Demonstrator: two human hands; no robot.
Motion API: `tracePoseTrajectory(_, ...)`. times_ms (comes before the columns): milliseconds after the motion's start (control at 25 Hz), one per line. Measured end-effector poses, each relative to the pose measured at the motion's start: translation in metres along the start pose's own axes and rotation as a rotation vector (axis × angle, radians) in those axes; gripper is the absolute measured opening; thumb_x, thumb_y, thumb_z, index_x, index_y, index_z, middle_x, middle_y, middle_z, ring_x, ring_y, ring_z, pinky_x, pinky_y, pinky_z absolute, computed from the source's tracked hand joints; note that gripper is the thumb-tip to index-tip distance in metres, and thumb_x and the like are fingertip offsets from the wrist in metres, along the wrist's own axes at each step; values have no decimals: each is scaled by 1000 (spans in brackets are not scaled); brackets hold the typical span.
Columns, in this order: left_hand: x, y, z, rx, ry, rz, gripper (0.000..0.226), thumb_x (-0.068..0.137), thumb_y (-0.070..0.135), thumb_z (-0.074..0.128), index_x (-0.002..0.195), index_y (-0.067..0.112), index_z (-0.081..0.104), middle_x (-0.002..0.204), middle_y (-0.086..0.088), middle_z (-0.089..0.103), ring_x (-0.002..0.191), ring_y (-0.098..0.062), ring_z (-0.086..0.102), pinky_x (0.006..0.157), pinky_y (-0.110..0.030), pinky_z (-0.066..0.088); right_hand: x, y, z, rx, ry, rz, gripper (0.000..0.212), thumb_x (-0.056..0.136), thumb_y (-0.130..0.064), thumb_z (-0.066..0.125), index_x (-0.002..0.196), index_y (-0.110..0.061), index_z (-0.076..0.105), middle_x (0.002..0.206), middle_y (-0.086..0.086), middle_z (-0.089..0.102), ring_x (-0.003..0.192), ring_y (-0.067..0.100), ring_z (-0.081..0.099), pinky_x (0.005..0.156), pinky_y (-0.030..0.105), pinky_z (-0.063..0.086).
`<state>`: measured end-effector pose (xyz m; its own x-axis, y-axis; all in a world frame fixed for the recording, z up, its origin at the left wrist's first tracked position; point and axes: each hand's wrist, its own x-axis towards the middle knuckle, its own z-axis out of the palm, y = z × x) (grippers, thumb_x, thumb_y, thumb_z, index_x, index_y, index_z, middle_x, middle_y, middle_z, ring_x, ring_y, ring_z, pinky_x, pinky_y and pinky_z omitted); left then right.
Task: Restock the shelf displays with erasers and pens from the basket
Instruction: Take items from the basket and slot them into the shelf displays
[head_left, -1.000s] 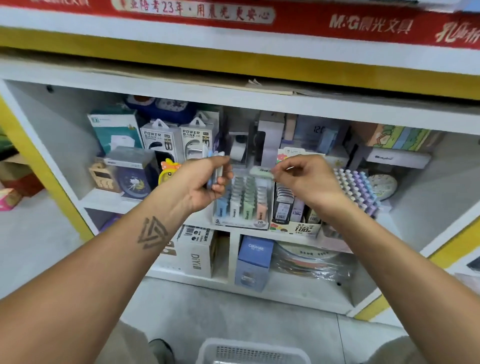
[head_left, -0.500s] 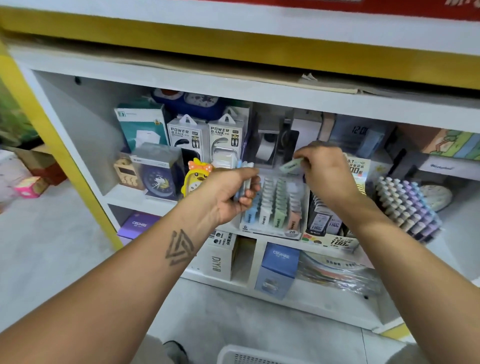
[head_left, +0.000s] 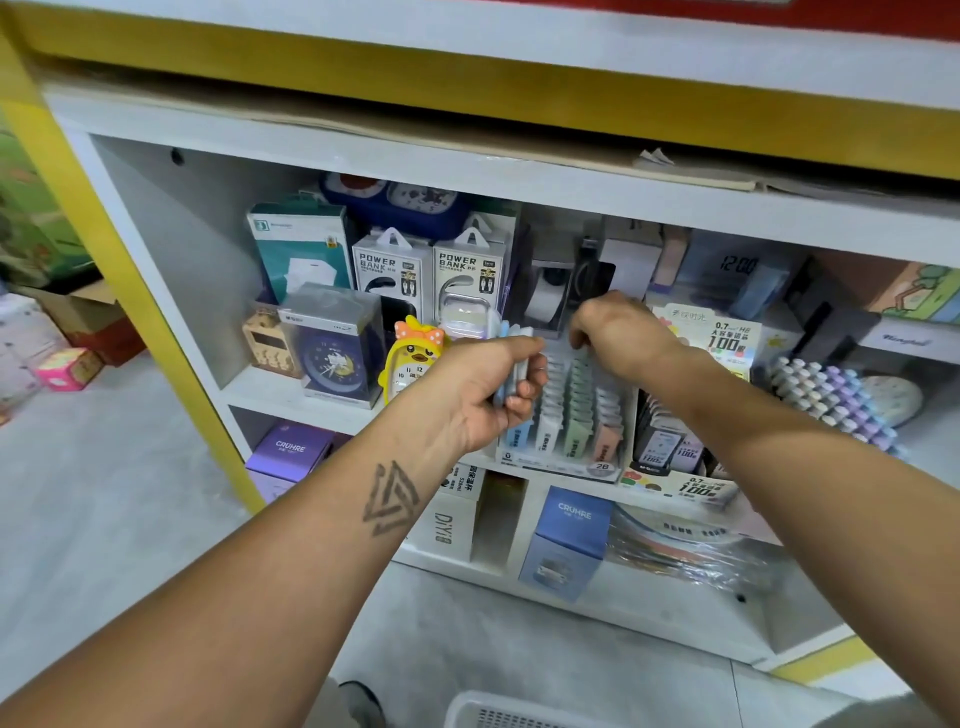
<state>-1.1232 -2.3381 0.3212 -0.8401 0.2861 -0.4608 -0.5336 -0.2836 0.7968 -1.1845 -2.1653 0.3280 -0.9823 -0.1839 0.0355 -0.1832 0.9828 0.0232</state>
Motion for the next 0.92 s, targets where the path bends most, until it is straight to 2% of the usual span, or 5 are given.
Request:
tracePoseTrajectory(360, -7, 0, -2, -37, -49, -36, 10, 95, 9, 51, 94, 3, 59, 74, -12, 62, 55, -16, 54, 43, -18, 44, 2, -3, 14, -39, 7, 53, 19, 82, 6, 57, 87, -11, 63, 90, 14, 63, 77, 29, 59, 71, 29, 43)
tracePoseTrajectory(480, -9, 1, -2, -41, -84, -29, 12, 94, 3, 48, 103, 1, 57, 80, -18, 69, 58, -20, 63, 49, -20, 51, 0, -3, 15, -46, 47, 34, 17, 85, 2, 59, 92, -8, 71, 96, 13, 69, 82, 29, 64, 76, 30, 52)
tracePoseTrajectory(600, -10, 0, 1, -14, -126, -22, 13, 95, 1, 50, 105, -1, 58, 85, -19, 73, 66, -22, 69, 53, -23, 55, -12, -2, -3, 460, 182, 91, 18, 94, -10, 62, 104, -13, 76, 100, 2, 75, 86, 16, 69, 79, 24, 54)
tracePoseTrajectory(720, -13, -2, 9, 30, -151, 3, 17, 94, -1, 53, 109, -3, 60, 90, -20, 74, 71, -24, 72, 56, -26, 58, -46, -5, -20, 1249, -2, 137, 17, 90, -29, 73, 94, -13, 78, 84, 4, 76, 67, 12, 65, 59, 24, 50)
tracePoseTrajectory(920, -14, -4, 30, 19, -228, 1, 28, 95, 1, 52, 121, -7, 57, 112, -32, 66, 98, -40, 70, 76, -50, 60, -83, 11, -25, 1529, 74, 172, 15, 83, 2, 74, 97, -3, 74, 80, 11, 74, 65, 14, 64, 59, 21, 53)
